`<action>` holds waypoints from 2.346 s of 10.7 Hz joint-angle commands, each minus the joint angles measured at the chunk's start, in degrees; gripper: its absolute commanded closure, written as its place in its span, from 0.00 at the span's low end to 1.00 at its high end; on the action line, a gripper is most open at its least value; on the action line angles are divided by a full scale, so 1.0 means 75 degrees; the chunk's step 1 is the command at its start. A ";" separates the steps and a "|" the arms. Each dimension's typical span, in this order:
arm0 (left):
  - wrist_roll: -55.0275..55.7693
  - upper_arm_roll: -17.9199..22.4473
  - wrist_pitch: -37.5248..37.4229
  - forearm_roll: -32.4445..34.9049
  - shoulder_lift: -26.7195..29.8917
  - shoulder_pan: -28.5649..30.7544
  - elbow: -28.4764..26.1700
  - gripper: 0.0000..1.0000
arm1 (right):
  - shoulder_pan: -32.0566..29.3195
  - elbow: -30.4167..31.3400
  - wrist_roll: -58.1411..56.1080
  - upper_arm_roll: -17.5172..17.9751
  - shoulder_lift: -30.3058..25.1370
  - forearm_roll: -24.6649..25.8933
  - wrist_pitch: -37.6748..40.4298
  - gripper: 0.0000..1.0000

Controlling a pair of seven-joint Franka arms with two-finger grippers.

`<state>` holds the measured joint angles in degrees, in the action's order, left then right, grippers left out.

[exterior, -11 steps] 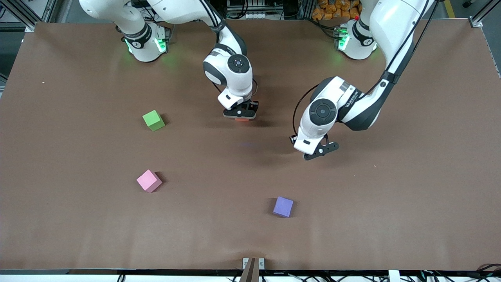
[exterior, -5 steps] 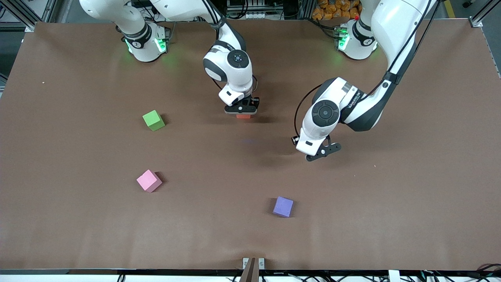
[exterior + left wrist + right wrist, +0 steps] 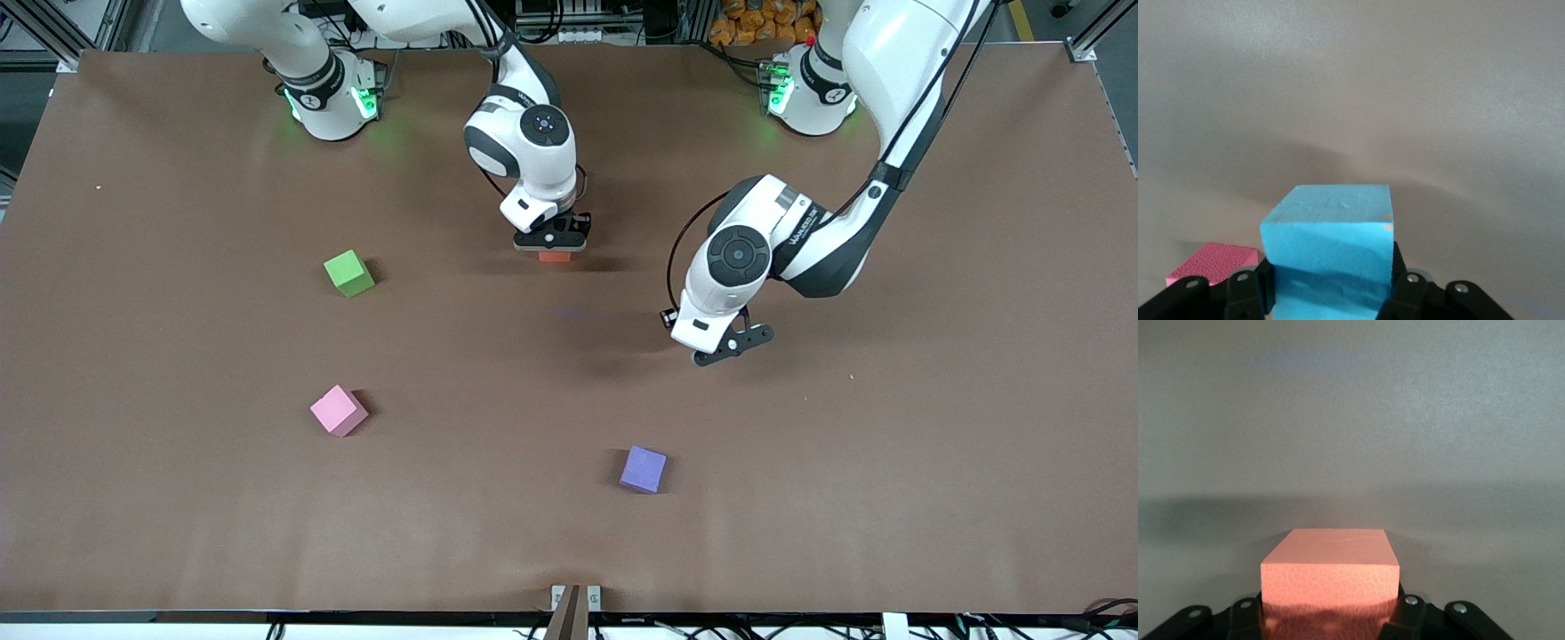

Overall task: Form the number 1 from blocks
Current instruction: 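Place the orange cube below the light pink cube with the right gripper, then place the cyan cube below the orange cube while the right gripper withdraws, then reach and grasp the pink cube with the right gripper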

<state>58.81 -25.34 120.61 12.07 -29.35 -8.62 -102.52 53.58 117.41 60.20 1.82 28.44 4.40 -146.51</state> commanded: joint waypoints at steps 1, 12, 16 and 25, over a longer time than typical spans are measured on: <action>-0.0071 -0.0020 0.0009 -0.0122 0.0139 0.0059 -0.0077 1.00 | 0.0133 0.0529 0.0212 -0.0020 -0.0241 0.0022 -0.0059 1.00; 0.0093 -0.0032 0.0126 0.0007 -0.0270 -0.0946 0.0860 1.00 | -0.0450 -0.0290 0.0273 -0.0266 -0.0708 0.0093 0.1345 0.00; -0.0083 0.0026 0.0429 0.0007 -0.0680 -0.1497 0.1059 1.00 | -0.1996 -0.0559 -0.1226 -0.0266 -0.1272 0.0069 0.1814 0.00; 0.0093 0.1069 0.0477 0.0699 -0.1851 -0.3959 0.2206 1.00 | -0.5464 -0.2175 -0.4601 -0.0278 -0.0313 0.0128 0.2179 0.00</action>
<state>58.86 -18.57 124.44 15.56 -40.36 -36.27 -89.92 16.61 105.49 28.87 -1.33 22.55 4.50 -130.82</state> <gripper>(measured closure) 0.383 0.000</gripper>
